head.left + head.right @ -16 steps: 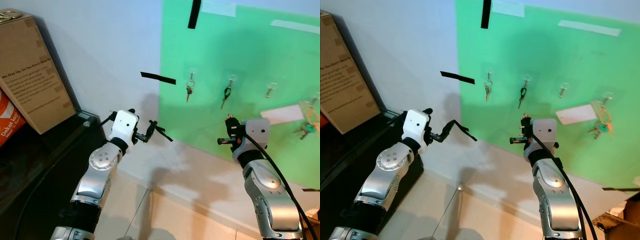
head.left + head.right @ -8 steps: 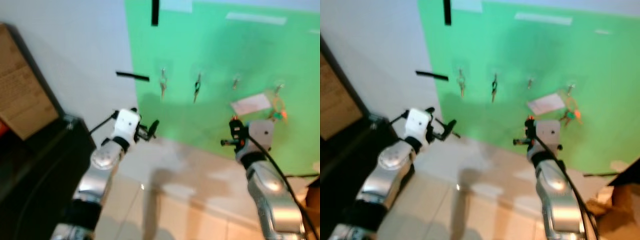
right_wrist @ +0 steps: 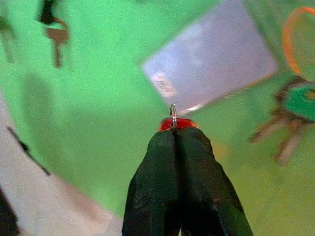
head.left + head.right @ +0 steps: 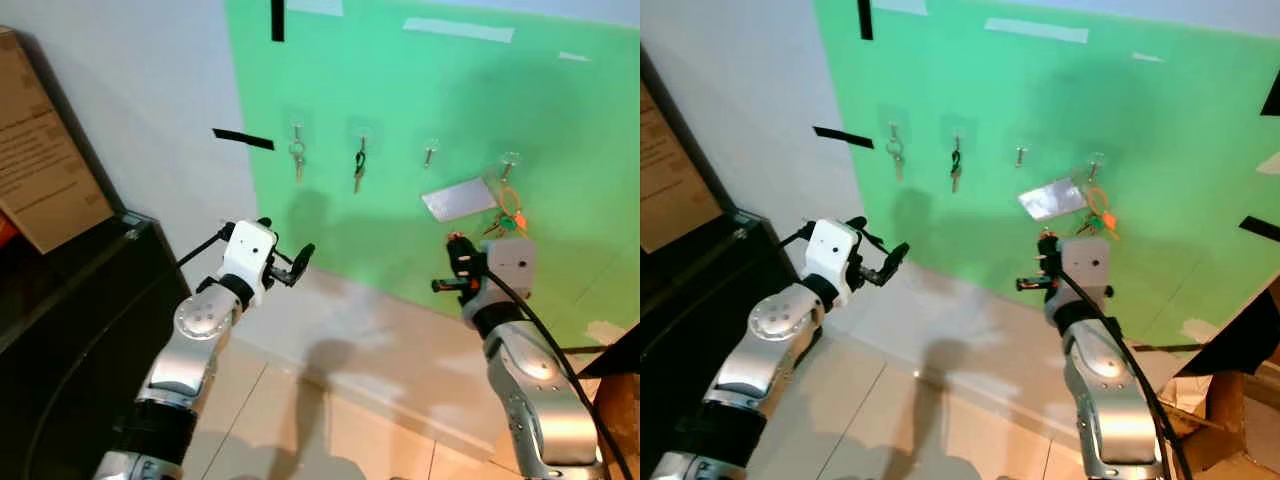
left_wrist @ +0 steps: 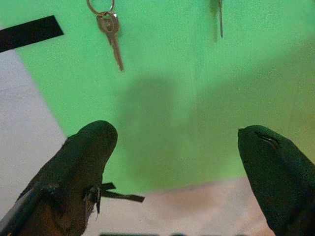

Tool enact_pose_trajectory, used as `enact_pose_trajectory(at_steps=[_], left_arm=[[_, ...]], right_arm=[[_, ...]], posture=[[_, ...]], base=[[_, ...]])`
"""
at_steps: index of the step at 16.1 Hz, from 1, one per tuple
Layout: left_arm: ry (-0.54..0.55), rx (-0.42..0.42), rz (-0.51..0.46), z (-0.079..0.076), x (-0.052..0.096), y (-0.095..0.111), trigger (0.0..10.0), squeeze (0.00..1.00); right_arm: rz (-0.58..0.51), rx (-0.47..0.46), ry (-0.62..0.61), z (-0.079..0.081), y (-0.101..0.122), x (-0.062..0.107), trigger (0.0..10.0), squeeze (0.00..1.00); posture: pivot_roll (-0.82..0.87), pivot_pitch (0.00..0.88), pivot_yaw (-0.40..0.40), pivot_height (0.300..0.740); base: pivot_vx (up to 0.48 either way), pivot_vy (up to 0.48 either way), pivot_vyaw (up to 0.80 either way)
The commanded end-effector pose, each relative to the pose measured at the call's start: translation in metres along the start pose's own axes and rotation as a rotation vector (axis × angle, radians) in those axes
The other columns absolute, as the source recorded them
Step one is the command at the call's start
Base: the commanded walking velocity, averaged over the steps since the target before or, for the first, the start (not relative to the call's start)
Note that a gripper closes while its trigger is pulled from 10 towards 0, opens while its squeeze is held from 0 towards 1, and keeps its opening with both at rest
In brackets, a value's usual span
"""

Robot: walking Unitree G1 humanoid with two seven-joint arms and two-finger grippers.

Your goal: Hang keys on a hook

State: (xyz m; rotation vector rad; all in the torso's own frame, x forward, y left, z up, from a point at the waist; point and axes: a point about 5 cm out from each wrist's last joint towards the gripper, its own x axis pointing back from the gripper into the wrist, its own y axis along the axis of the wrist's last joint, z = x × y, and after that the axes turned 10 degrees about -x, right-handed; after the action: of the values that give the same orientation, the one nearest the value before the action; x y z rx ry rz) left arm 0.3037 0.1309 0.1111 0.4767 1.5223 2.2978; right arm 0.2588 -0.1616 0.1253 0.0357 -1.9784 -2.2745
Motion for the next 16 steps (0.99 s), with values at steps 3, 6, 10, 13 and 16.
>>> enact_pose_trajectory(at_steps=[3,6,10,13,16], left_arm=[[-0.025,-0.023,-0.023,0.007,0.000,0.008,10.0,0.00],[-0.159,0.015,-0.062,0.002,0.000,0.016,10.0,0.00],[-0.347,0.012,-0.114,-0.007,0.005,0.029,10.0,0.00],[-0.444,0.014,-0.141,-0.007,0.010,0.038,10.0,0.00],[-0.456,0.016,-0.141,-0.005,0.011,0.040,10.0,0.00]], right_arm=[[-0.043,0.008,0.084,0.011,0.013,-0.008,10.0,0.00],[-0.066,-0.011,0.101,0.015,0.023,-0.026,10.0,0.00],[-0.103,-0.113,0.072,0.012,0.041,-0.043,10.0,0.00],[-0.120,-0.161,0.072,0.007,0.048,-0.048,10.0,0.00],[-0.125,-0.195,0.110,0.009,0.052,-0.052,10.0,0.00]], posture=[[-0.08,0.000,0.018,0.740],[-0.08,0.000,0.023,0.740],[-0.08,0.000,0.030,0.740],[-0.07,0.000,0.032,0.740],[-0.07,0.000,0.032,0.740]], base=[[0.000,0.000,0.00],[0.000,0.000,0.00],[0.000,0.000,0.00],[0.000,0.000,0.00],[0.000,0.000,0.00]])
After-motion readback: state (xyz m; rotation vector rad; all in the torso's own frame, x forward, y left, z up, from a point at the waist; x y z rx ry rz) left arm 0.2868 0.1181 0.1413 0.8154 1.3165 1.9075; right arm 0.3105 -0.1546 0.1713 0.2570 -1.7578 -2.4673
